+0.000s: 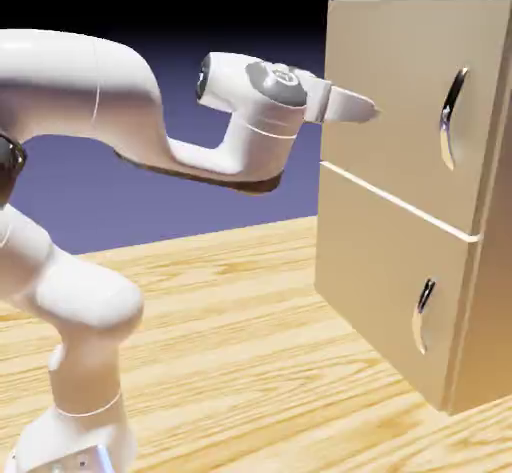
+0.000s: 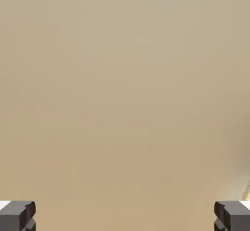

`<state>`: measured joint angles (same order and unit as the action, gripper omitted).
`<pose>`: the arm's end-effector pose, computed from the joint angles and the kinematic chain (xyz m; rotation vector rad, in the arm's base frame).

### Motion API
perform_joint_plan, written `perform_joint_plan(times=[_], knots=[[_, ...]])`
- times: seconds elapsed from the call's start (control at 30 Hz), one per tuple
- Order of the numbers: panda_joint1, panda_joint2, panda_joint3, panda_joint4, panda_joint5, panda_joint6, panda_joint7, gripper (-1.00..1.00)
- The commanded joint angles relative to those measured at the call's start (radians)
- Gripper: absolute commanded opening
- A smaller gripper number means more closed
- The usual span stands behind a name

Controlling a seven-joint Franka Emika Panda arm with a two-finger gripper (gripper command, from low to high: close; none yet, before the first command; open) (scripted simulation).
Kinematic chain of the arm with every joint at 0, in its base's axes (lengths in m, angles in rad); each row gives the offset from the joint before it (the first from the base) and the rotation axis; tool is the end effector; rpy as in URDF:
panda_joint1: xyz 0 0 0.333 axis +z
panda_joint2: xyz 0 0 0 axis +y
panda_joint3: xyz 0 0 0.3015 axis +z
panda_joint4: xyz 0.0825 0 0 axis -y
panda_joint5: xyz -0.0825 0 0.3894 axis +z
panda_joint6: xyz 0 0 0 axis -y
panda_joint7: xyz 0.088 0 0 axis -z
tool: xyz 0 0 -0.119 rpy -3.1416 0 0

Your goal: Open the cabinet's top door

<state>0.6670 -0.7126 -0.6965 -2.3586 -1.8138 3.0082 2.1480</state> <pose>0.4261 -0.0010 0.5949 -1.9925 0.7204 -1.5811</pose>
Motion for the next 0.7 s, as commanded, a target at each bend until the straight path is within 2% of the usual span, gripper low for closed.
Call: perform_joint_plan(times=[0.0,0.67], knots=[[0.016,-0.003,-0.017,0.011,-0.044,-0.001,0.034,0.0],[0.33,-0.072,-0.351,0.227,-0.914,-0.015,0.709,0.0]])
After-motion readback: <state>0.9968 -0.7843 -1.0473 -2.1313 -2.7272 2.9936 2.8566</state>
